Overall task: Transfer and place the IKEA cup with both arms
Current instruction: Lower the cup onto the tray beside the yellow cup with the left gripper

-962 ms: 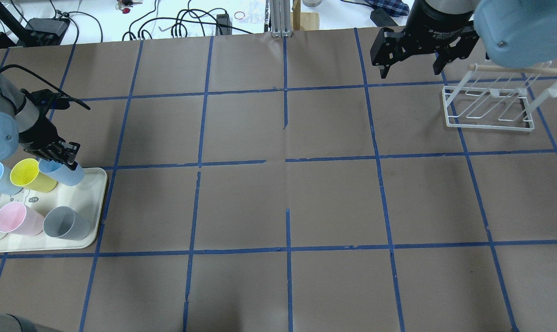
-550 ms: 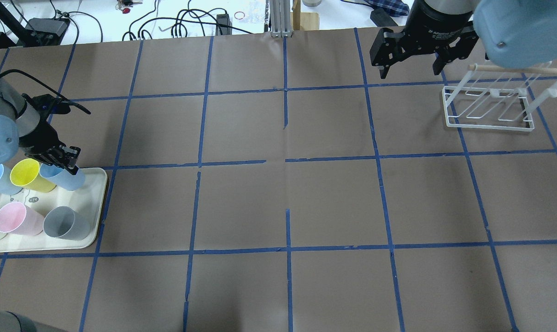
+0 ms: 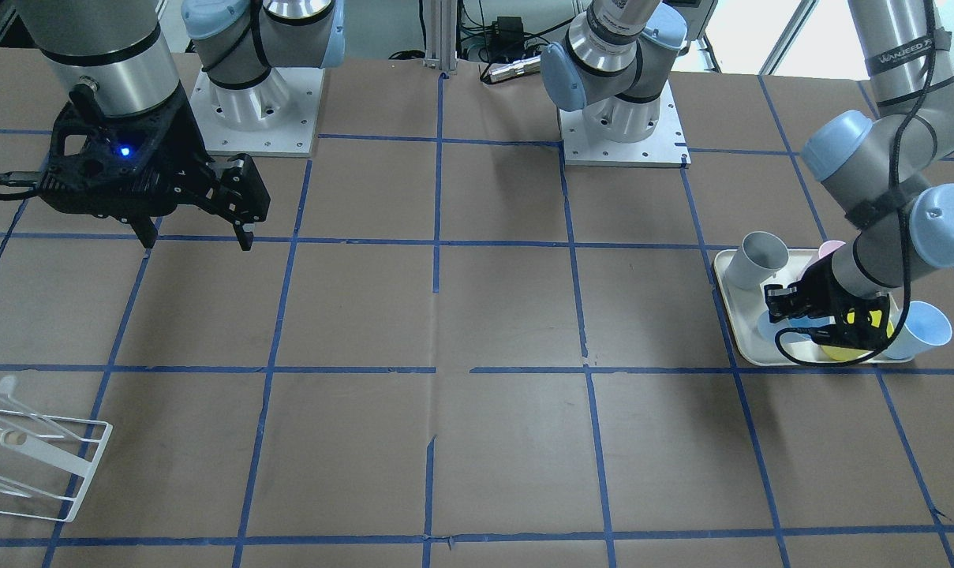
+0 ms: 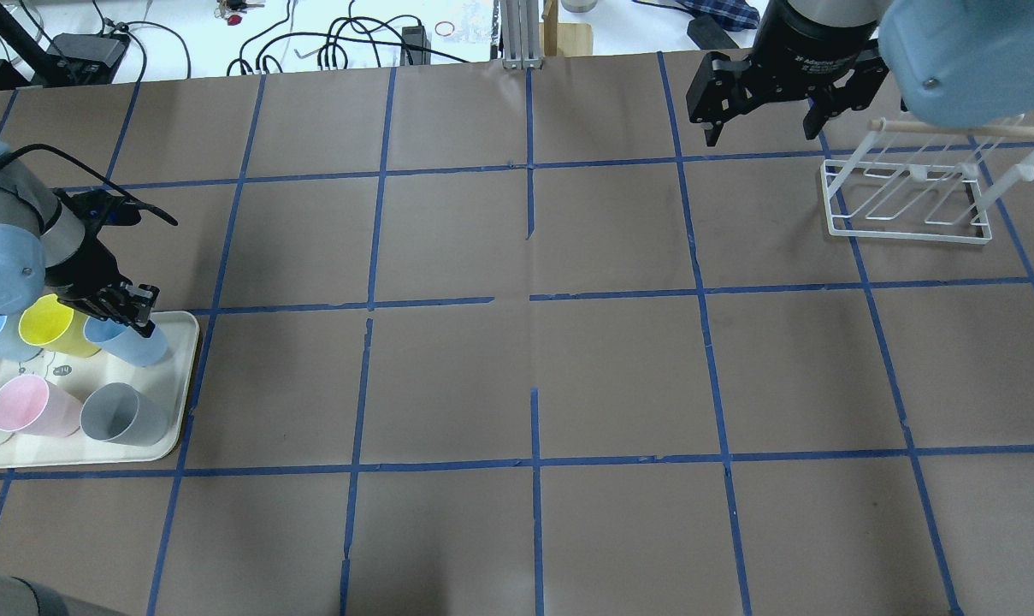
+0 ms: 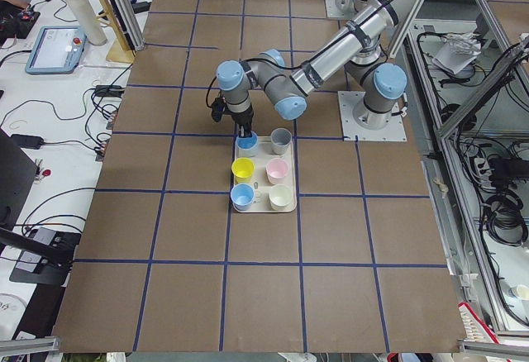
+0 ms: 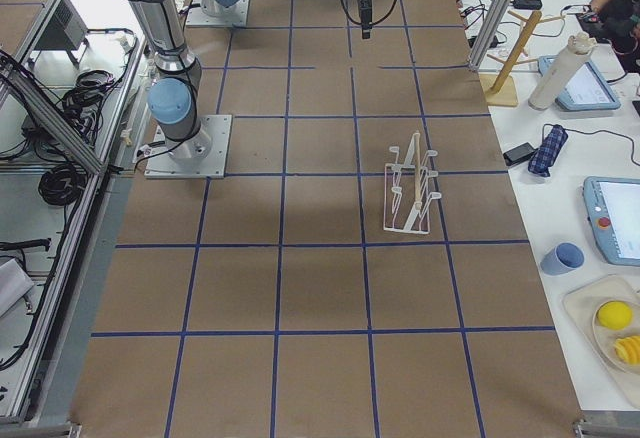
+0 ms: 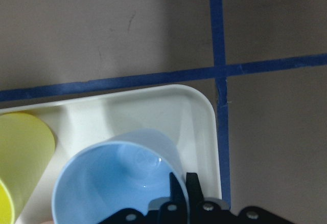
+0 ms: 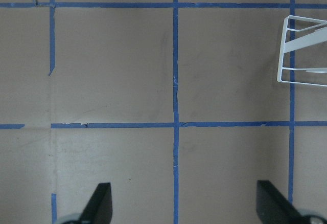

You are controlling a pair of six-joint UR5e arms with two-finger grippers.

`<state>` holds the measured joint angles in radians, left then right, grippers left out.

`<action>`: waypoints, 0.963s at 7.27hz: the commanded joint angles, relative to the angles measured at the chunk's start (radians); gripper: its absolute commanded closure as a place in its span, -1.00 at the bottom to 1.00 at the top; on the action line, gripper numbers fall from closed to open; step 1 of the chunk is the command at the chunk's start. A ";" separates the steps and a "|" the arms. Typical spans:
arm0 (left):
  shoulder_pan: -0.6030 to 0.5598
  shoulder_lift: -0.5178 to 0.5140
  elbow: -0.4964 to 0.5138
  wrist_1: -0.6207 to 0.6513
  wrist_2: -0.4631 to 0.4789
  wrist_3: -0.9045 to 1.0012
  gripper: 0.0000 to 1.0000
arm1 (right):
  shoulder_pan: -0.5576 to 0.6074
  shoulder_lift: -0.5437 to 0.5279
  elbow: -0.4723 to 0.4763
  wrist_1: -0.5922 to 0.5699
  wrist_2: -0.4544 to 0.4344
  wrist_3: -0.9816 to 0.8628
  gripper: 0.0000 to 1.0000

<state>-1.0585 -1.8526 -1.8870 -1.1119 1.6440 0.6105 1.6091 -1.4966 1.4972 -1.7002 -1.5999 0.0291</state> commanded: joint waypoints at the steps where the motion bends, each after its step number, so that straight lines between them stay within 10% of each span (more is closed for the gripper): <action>1: 0.000 0.001 -0.001 -0.002 0.002 0.000 1.00 | 0.000 -0.001 0.000 0.001 -0.002 0.000 -1.00; 2: 0.000 0.001 -0.001 -0.002 0.002 0.000 0.91 | 0.000 -0.001 0.000 0.001 0.000 0.000 -1.00; 4: -0.002 0.006 -0.018 -0.002 0.000 -0.002 -0.06 | 0.000 -0.001 0.003 0.001 0.000 0.000 -1.00; 7: -0.003 0.048 0.012 -0.099 0.000 -0.005 -0.78 | 0.000 -0.002 -0.002 -0.004 0.002 0.000 -1.00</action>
<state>-1.0604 -1.8272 -1.8969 -1.1494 1.6464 0.6083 1.6091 -1.4976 1.4966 -1.7033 -1.5996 0.0292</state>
